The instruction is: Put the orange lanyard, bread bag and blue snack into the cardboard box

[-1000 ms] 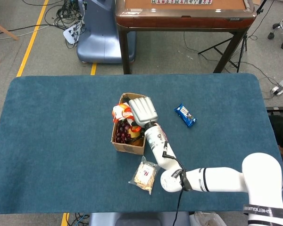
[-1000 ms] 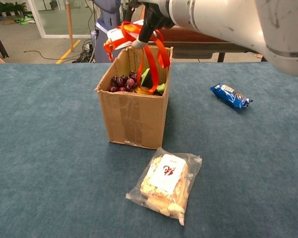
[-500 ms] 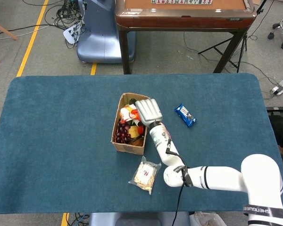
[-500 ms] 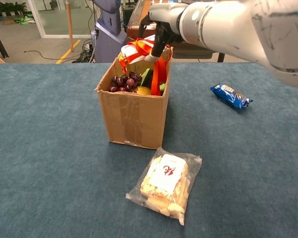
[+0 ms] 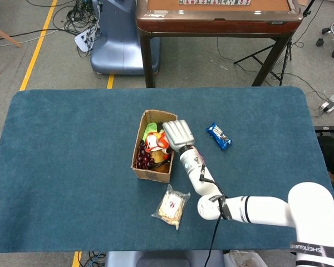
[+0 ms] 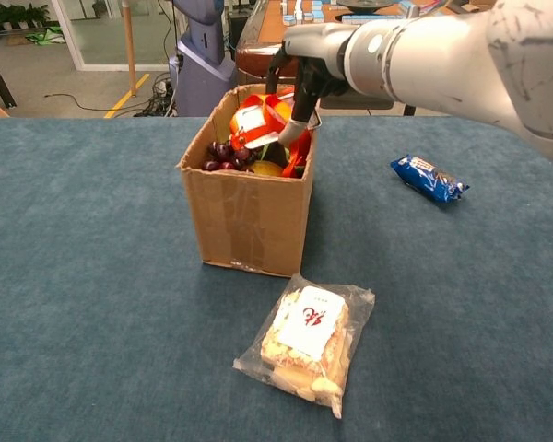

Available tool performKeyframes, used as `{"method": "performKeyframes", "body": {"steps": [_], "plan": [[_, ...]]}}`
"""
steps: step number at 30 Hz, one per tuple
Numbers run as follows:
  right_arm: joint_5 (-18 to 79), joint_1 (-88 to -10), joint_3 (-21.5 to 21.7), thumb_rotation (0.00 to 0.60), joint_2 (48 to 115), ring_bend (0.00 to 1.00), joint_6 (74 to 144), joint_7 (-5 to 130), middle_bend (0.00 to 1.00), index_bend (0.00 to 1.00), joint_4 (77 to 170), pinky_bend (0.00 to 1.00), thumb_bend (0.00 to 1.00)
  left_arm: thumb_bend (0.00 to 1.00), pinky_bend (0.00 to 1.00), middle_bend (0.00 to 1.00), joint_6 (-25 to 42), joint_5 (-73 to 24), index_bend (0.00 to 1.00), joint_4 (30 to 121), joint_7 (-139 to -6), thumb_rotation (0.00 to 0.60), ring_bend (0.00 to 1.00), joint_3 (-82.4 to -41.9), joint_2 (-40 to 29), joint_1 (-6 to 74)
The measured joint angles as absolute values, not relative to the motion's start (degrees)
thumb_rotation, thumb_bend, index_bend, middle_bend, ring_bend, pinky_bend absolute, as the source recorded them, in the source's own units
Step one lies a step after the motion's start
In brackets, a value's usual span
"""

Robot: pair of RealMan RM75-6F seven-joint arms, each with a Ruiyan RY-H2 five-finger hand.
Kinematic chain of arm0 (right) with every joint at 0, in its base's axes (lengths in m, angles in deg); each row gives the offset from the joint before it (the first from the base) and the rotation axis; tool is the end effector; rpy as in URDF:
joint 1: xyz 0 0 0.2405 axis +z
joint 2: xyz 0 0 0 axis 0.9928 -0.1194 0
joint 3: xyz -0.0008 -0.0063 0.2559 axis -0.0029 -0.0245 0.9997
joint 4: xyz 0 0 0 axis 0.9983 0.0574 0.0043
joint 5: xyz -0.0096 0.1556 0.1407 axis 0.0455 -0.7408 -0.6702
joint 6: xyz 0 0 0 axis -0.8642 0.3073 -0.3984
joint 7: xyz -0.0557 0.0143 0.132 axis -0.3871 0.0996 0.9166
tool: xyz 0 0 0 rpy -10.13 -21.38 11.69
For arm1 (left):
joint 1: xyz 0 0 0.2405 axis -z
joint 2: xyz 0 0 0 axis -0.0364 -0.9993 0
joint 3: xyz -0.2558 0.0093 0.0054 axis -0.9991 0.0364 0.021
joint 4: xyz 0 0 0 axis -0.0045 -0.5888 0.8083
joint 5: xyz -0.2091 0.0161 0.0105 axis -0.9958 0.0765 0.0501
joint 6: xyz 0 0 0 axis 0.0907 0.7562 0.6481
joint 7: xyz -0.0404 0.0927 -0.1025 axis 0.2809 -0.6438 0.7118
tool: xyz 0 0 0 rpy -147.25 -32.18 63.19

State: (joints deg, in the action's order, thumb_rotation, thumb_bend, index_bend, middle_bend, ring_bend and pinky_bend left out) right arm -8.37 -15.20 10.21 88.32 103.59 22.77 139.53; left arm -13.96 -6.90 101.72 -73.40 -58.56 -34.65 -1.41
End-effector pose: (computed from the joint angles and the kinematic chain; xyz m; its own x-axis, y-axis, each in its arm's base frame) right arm -0.0033 -0.3962 -0.0085 0.3745 -0.2856 0.8821 -0.9105 -0.2931 0.2916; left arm -0.3226 0.1620 0.2191 0.4655 -0.0275 0.8846 0.8736 0.1748 -0.4542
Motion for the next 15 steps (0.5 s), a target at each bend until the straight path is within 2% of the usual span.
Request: {"method": "performKeyframes", "body": {"steps": [4, 6, 15], "plan": [[-7.31, -15.75, 10.11, 0.6, 87.38, 1.0, 104.34, 23.36, 1.0, 0.2, 141.3, 1.0, 0.0, 0.35, 0.6, 0.55, -14.02, -6.78, 0.47, 101.74, -73.52, 0.6, 0.38, -58.51, -34.59, -1.41], [-6.66, -16.13, 10.07, 0.6, 86.68, 1.0, 104.99, 23.62, 1.0, 0.18, 142.58, 1.0, 0.0, 0.35, 0.6, 0.55, -14.01, -6.78, 0.47, 101.75, -73.64, 0.6, 0.38, -58.51, -34.57, -1.38], [-3.38, -18.3, 9.66, 0.6, 82.94, 1.0, 108.01, 24.59, 1.0, 0.17, 149.49, 1.0, 0.0, 0.35, 0.6, 0.55, -13.76, -6.99, 0.47, 101.71, -74.14, 0.6, 0.38, -58.5, -34.32, -1.23]]}}
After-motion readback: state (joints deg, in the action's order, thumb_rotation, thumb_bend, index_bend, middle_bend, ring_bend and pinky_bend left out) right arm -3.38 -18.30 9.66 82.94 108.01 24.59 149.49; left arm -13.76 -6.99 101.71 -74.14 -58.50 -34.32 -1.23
